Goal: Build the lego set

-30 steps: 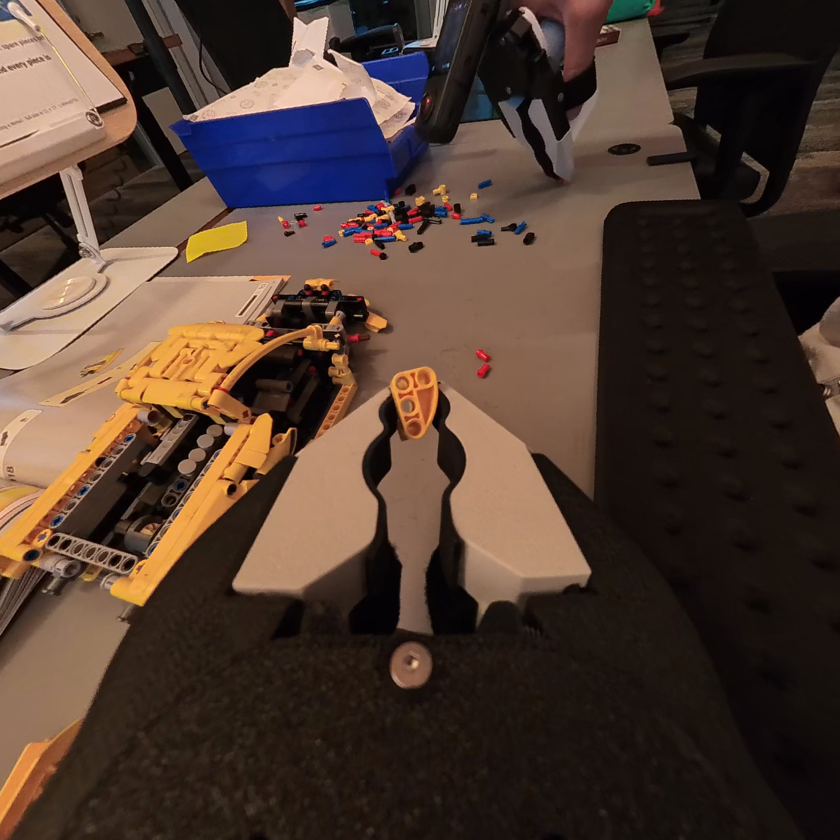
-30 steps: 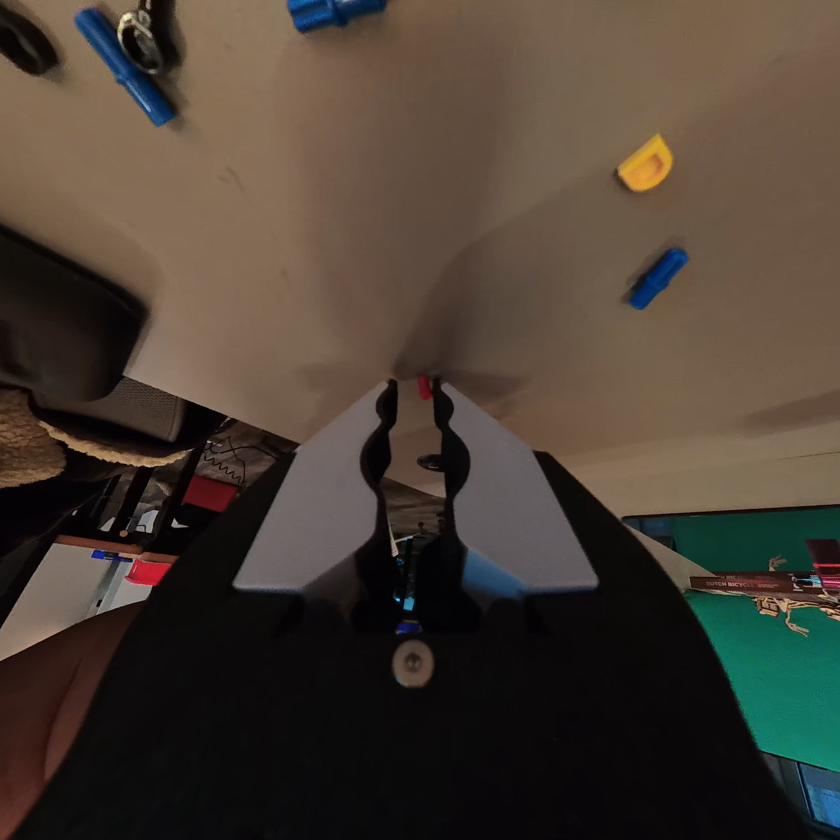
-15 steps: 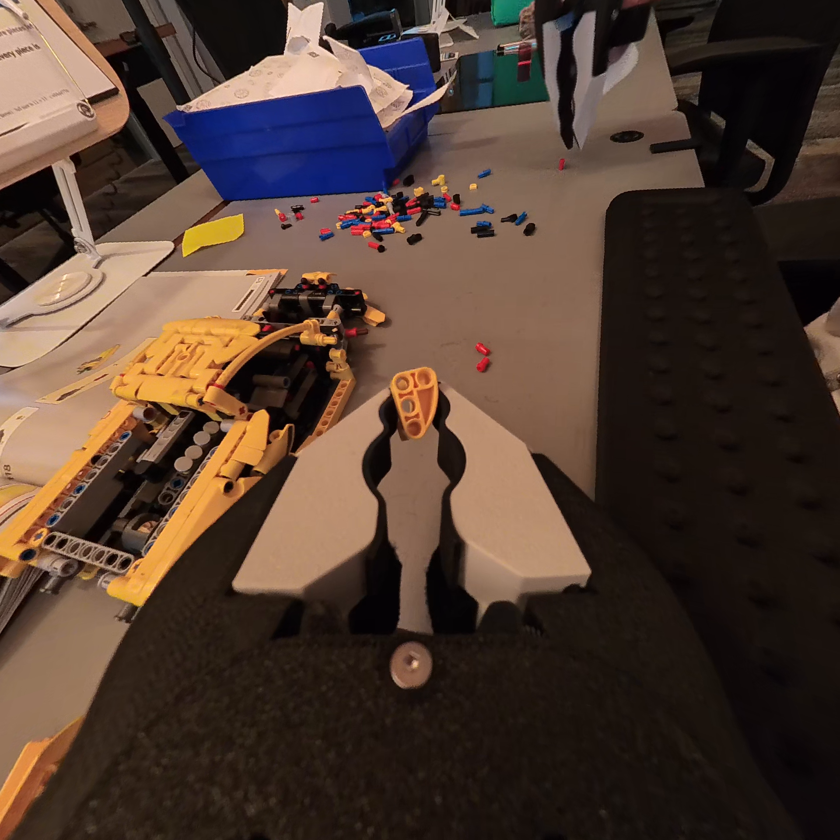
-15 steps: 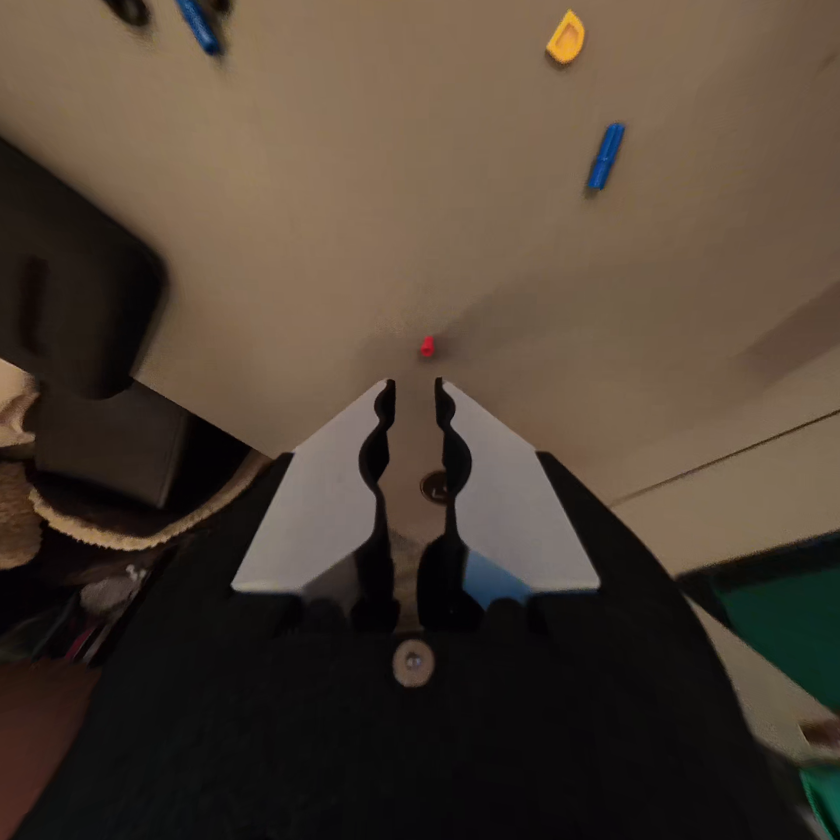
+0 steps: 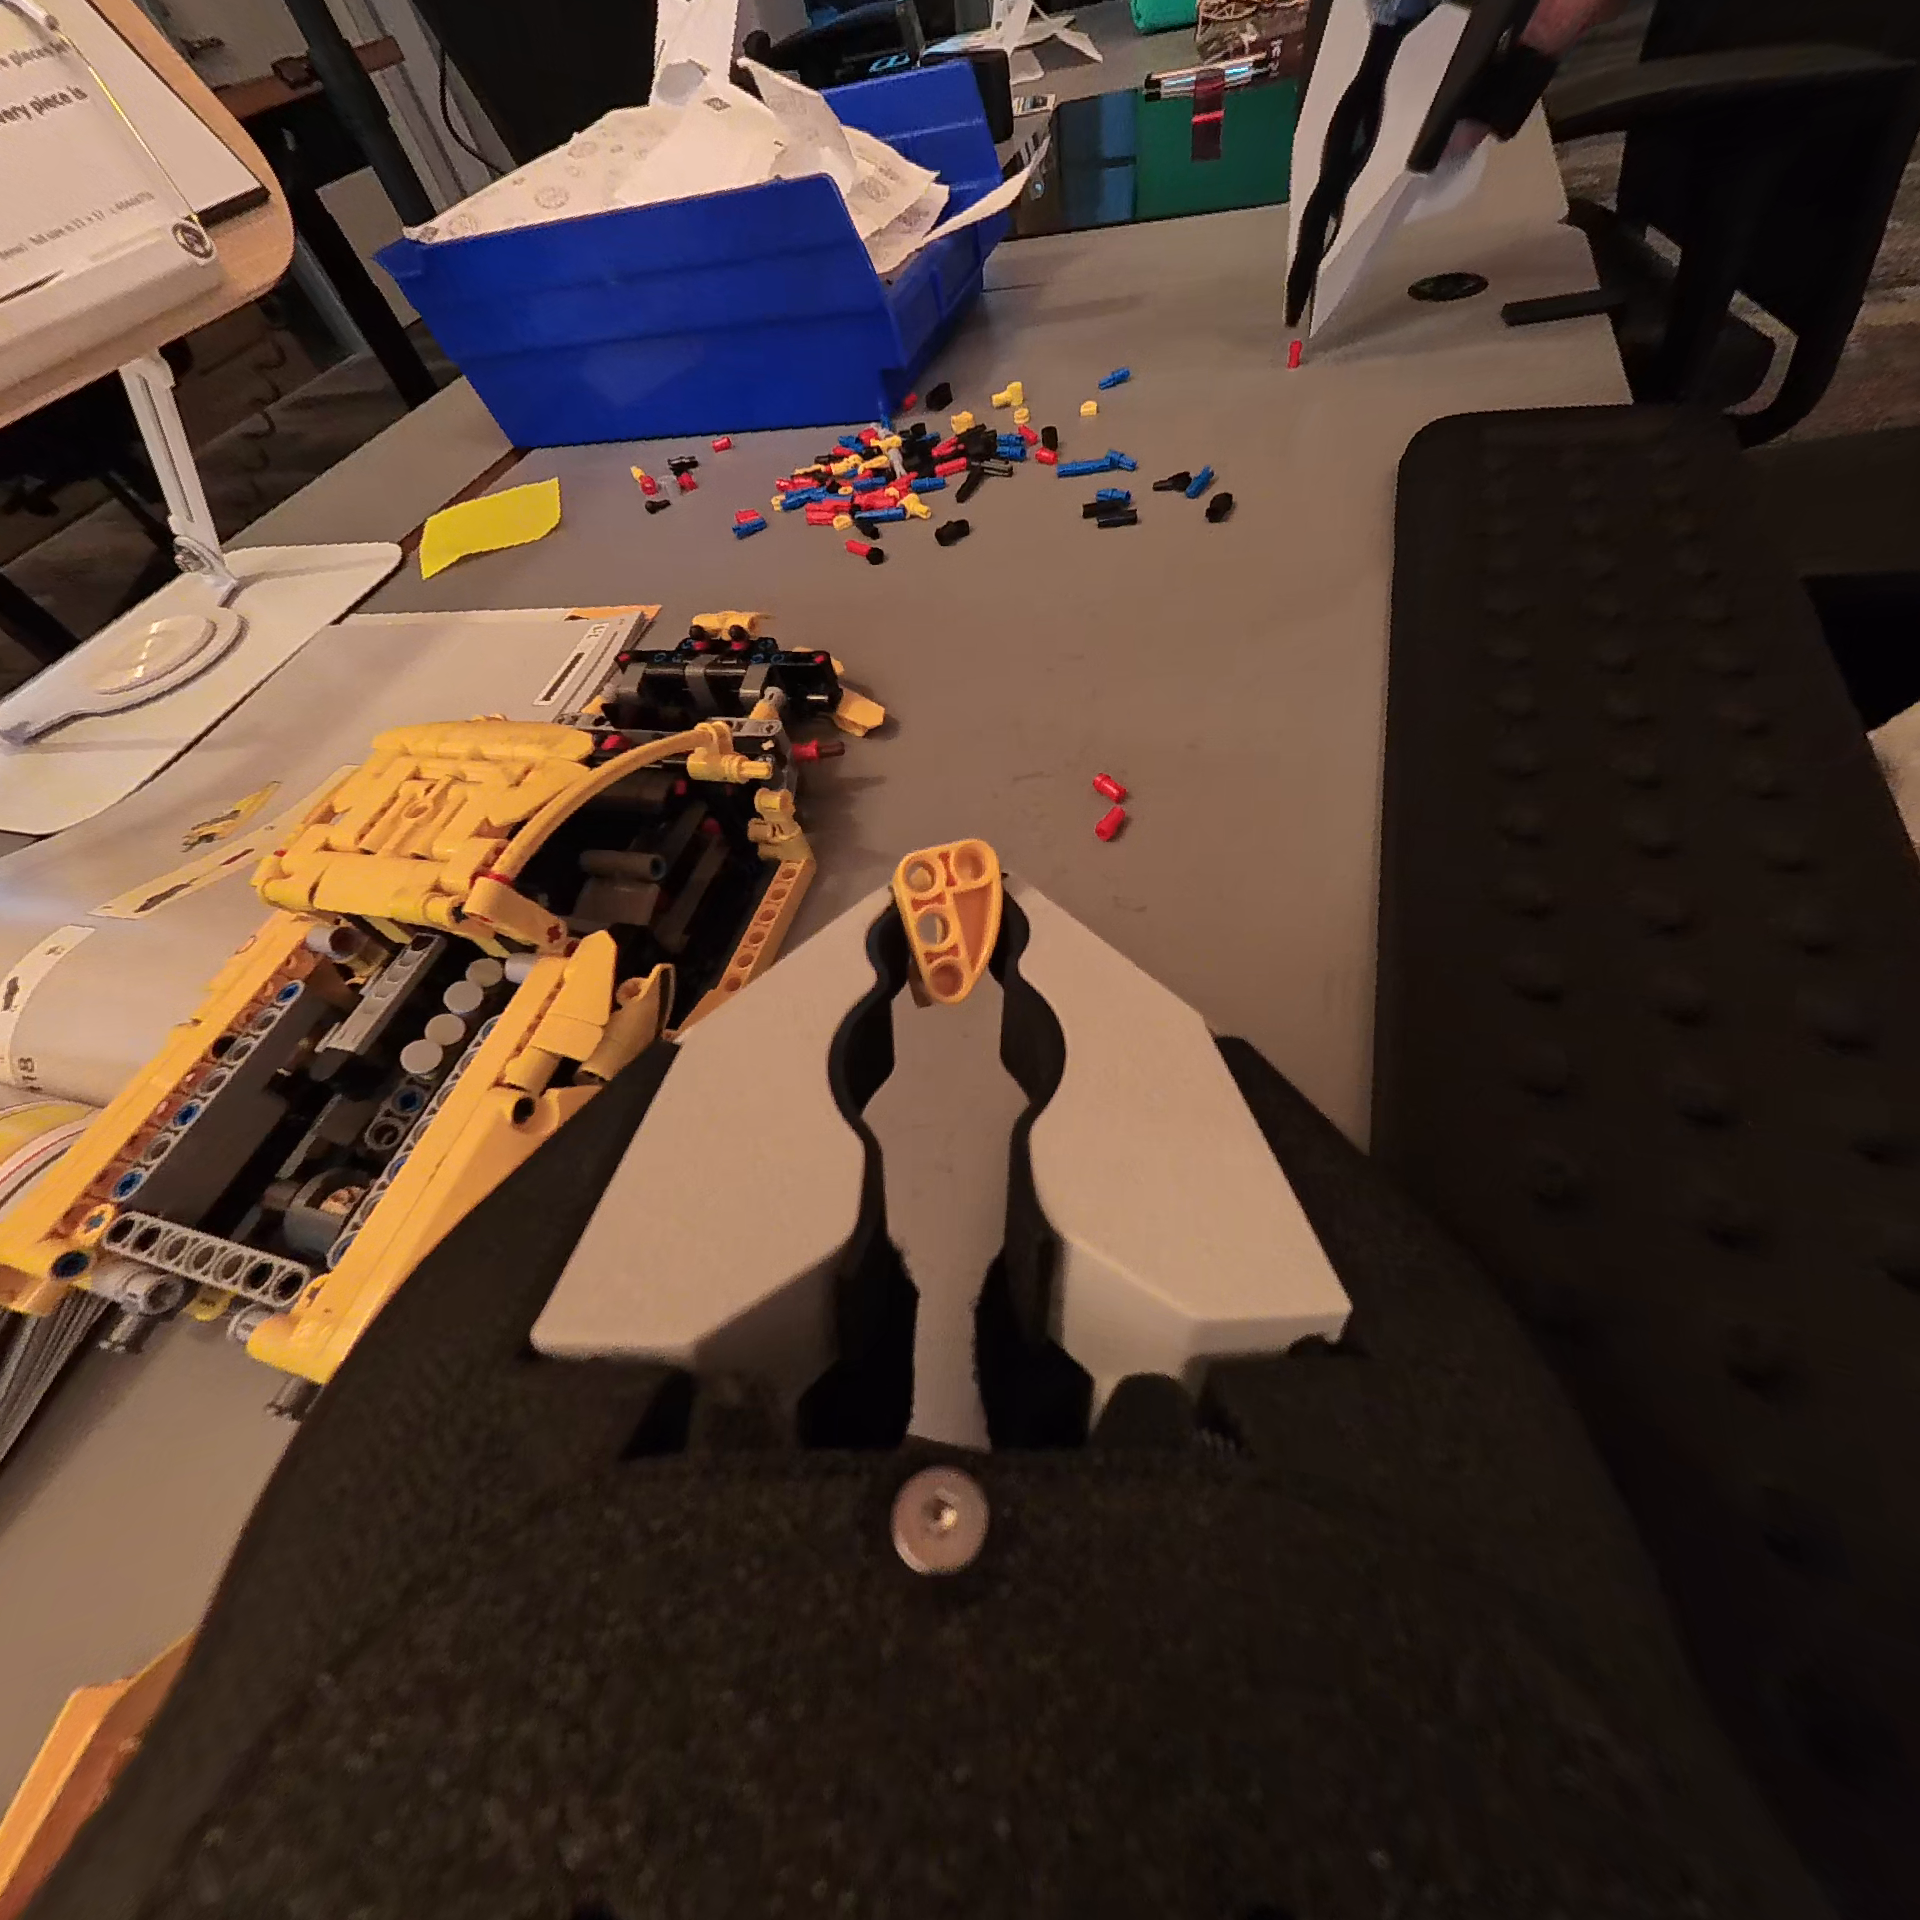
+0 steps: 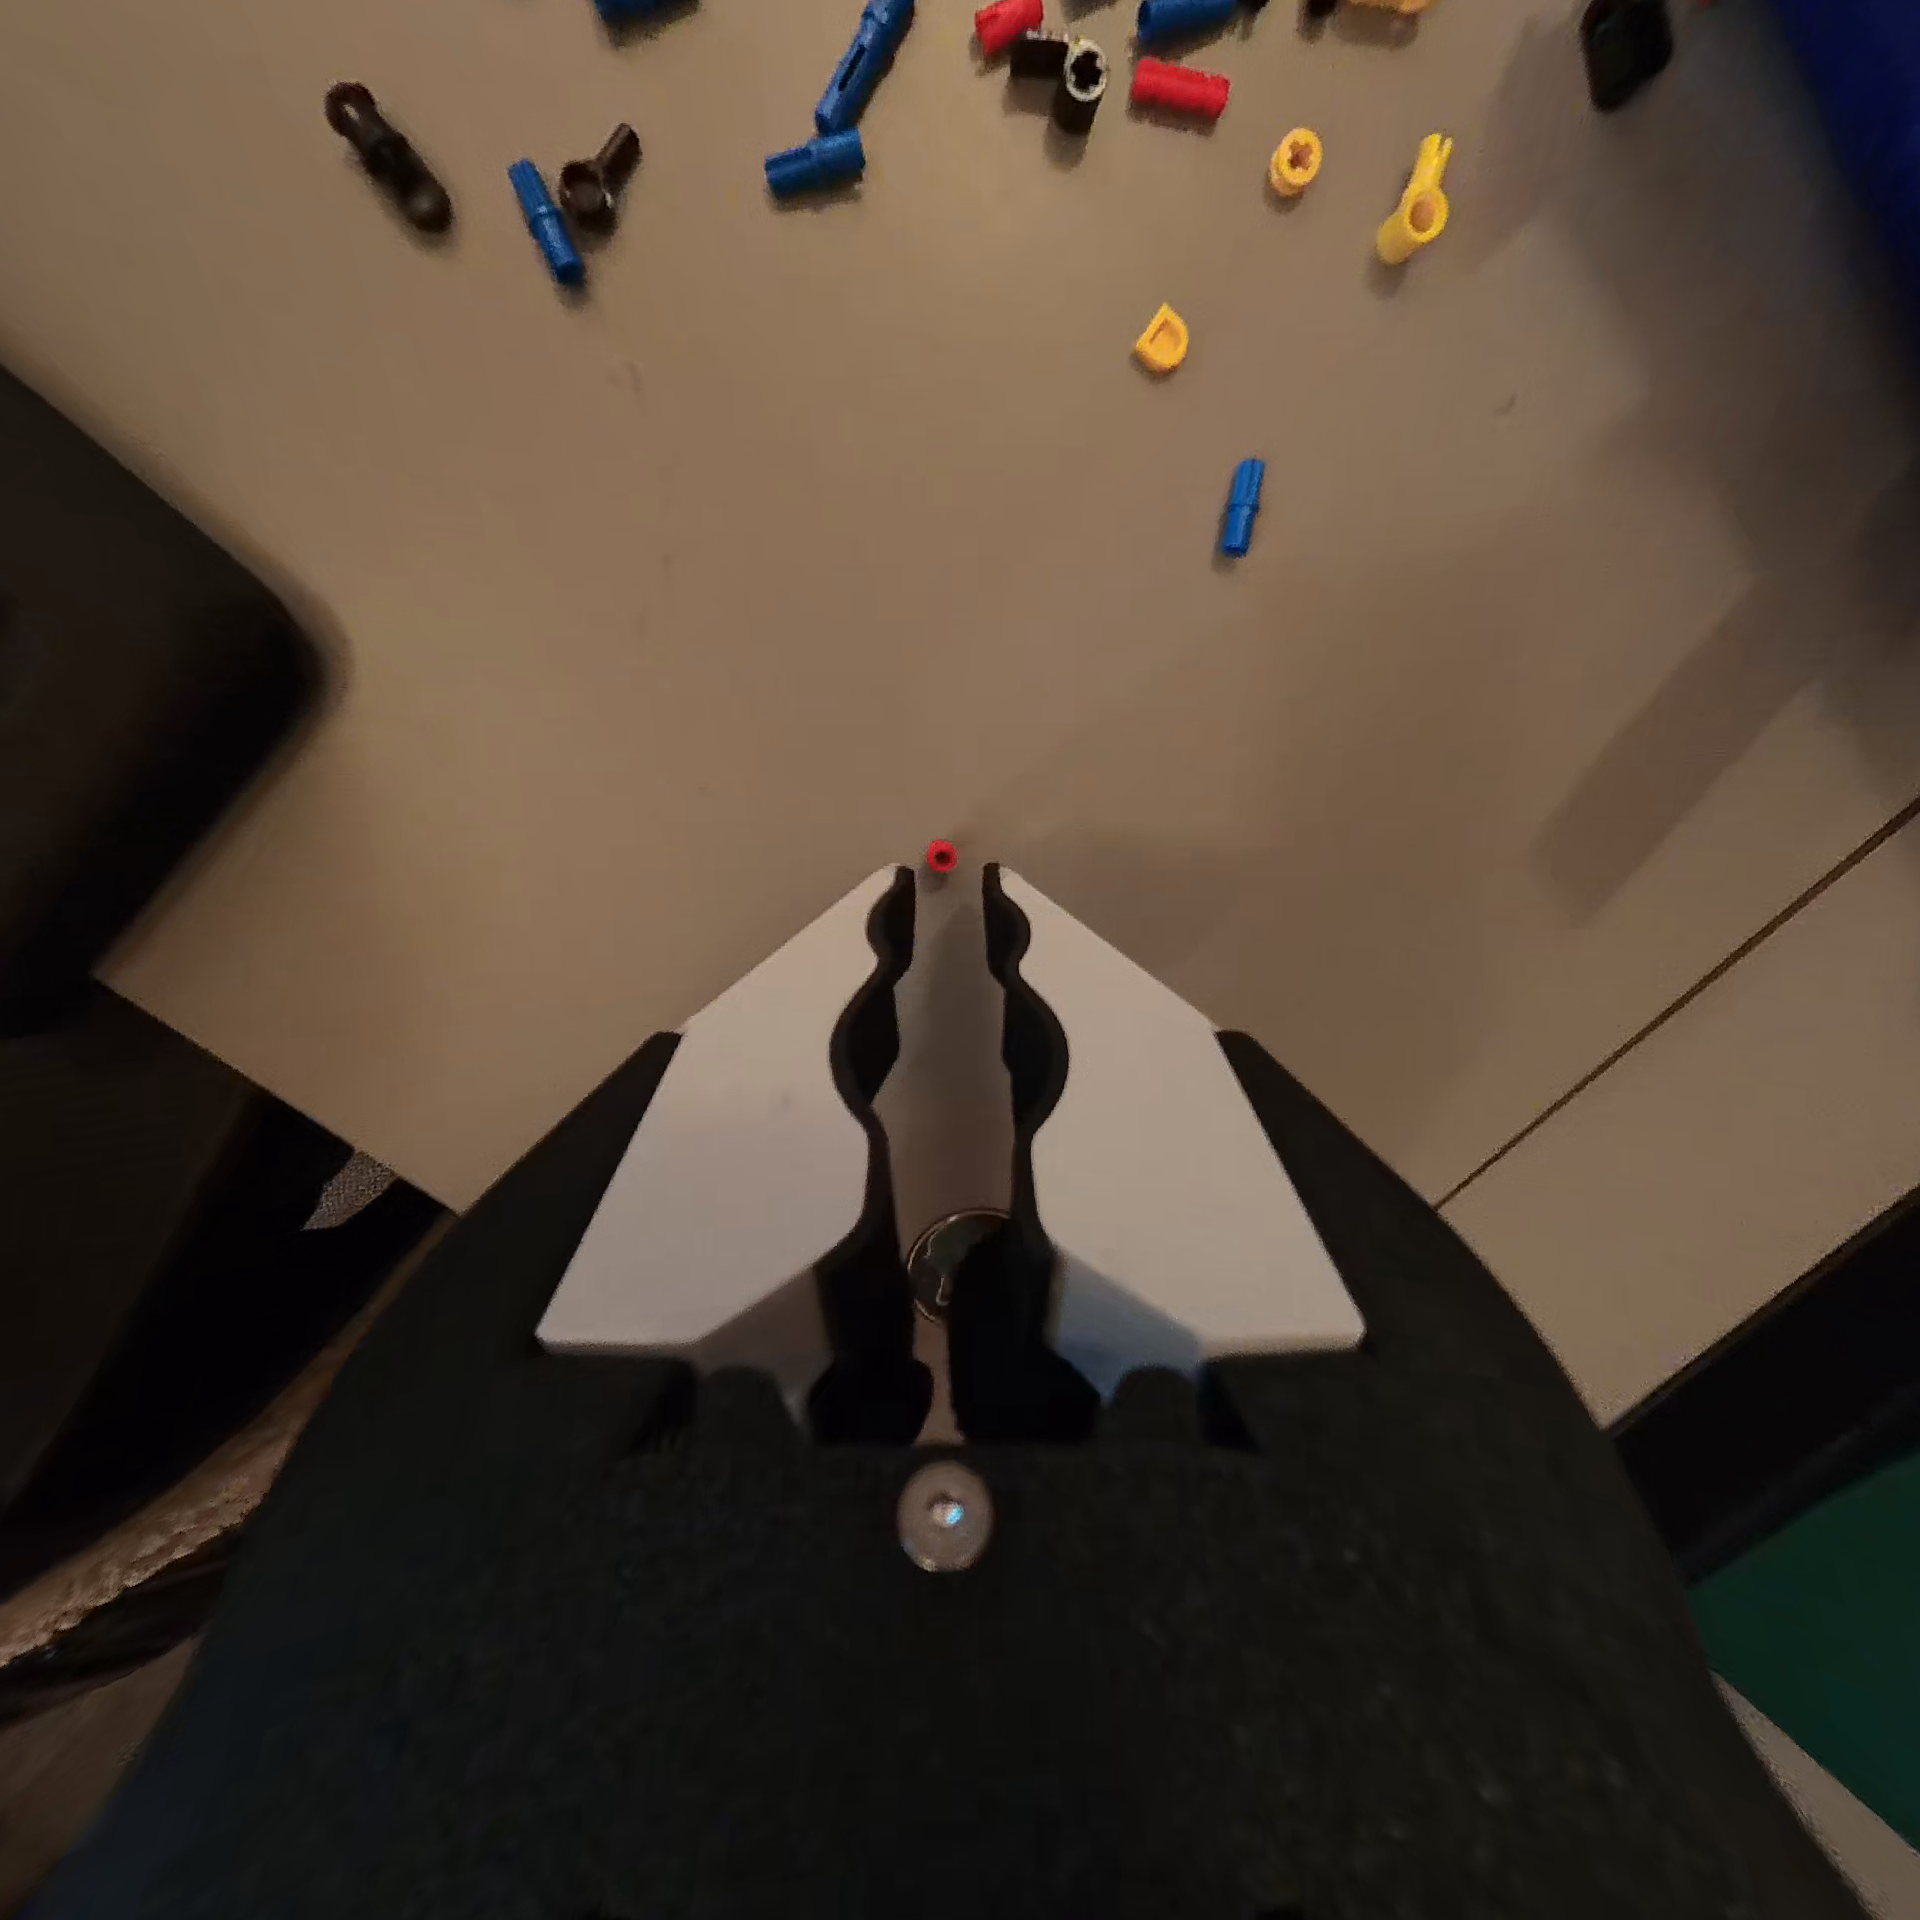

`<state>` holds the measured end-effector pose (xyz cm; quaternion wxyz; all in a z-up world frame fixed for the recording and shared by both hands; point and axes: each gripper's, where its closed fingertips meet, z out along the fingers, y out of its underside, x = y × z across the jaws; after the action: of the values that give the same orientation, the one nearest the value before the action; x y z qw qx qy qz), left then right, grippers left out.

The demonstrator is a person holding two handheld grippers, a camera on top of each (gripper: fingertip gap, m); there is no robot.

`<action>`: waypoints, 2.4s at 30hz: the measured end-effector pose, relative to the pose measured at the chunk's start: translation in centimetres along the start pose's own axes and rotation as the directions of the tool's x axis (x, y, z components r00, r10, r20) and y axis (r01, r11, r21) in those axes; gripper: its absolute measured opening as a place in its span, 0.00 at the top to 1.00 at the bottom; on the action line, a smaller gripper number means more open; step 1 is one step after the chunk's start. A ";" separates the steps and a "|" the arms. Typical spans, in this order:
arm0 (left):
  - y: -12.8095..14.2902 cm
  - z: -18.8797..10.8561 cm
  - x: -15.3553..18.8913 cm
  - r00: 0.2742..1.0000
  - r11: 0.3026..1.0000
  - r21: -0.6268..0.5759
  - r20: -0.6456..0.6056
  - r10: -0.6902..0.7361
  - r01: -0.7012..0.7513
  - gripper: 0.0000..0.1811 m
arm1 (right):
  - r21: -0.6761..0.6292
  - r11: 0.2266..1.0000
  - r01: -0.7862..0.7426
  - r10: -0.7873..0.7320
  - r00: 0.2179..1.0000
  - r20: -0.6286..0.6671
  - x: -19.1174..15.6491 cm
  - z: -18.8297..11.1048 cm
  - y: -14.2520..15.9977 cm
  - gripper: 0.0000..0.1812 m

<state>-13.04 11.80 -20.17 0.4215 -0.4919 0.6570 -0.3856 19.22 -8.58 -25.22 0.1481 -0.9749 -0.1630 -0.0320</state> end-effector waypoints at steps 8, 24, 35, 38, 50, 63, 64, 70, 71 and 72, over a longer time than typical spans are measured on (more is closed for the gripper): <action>0.2 0.1 0.0 1.000 1.000 -0.009 0.001 0.002 -0.002 0.93 | -0.015 1.000 0.013 -0.013 1.000 0.024 -0.2 0.9 -0.2 0.95; -3.0 -1.1 -0.3 1.000 0.986 0.165 0.005 -0.011 0.010 0.93 | 0.636 0.746 0.195 -0.356 0.925 0.134 -16.8 -5.3 -23.2 0.98; -3.5 -1.2 1.1 0.998 0.980 0.192 -0.023 0.063 -0.057 0.93 | 0.701 0.665 0.258 -0.558 0.796 0.236 -24.8 -3.8 -30.8 0.98; -3.5 -1.1 1.4 0.996 0.980 0.184 -0.031 0.078 -0.071 0.93 | 0.693 0.673 0.259 -0.564 0.785 0.255 -24.8 -3.7 -30.8 0.98; -4.6 -1.8 2.0 0.996 0.973 0.229 -0.089 0.027 -0.006 0.93 | 0.737 0.671 0.085 -0.579 0.681 0.448 -25.7 -4.3 -30.7 0.98; -2.6 -0.9 1.7 0.998 0.993 0.121 -0.063 0.011 -0.003 0.93 | 0.707 0.691 -0.150 -0.408 0.727 0.553 -20.5 -2.4 -30.7 0.98; -1.9 -0.6 2.0 0.996 0.997 0.078 -0.083 0.022 -0.016 0.93 | 0.701 0.707 -0.090 -0.384 0.784 0.488 -19.6 -0.9 -30.2 0.98; 1.8 0.0 3.5 0.967 0.985 -0.171 -0.250 -0.040 -0.004 0.93 | 0.708 0.706 -0.024 -0.333 0.871 0.362 -19.8 2.4 -29.3 0.98; 2.4 -0.1 3.6 0.963 0.978 -0.210 -0.266 -0.043 -0.014 0.92 | 0.707 0.707 0.007 -0.340 0.880 0.331 -19.9 2.4 -29.2 0.98; 2.8 -0.2 3.7 0.959 0.971 -0.238 -0.278 -0.048 -0.020 0.92 | 0.712 0.701 0.040 -0.347 0.891 0.291 -19.8 2.4 -29.1 0.98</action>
<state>-14.76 8.89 -23.35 0.2588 -0.4837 0.7483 -0.3729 -8.94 12.33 -21.60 0.4582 -0.8102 -0.2940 0.2172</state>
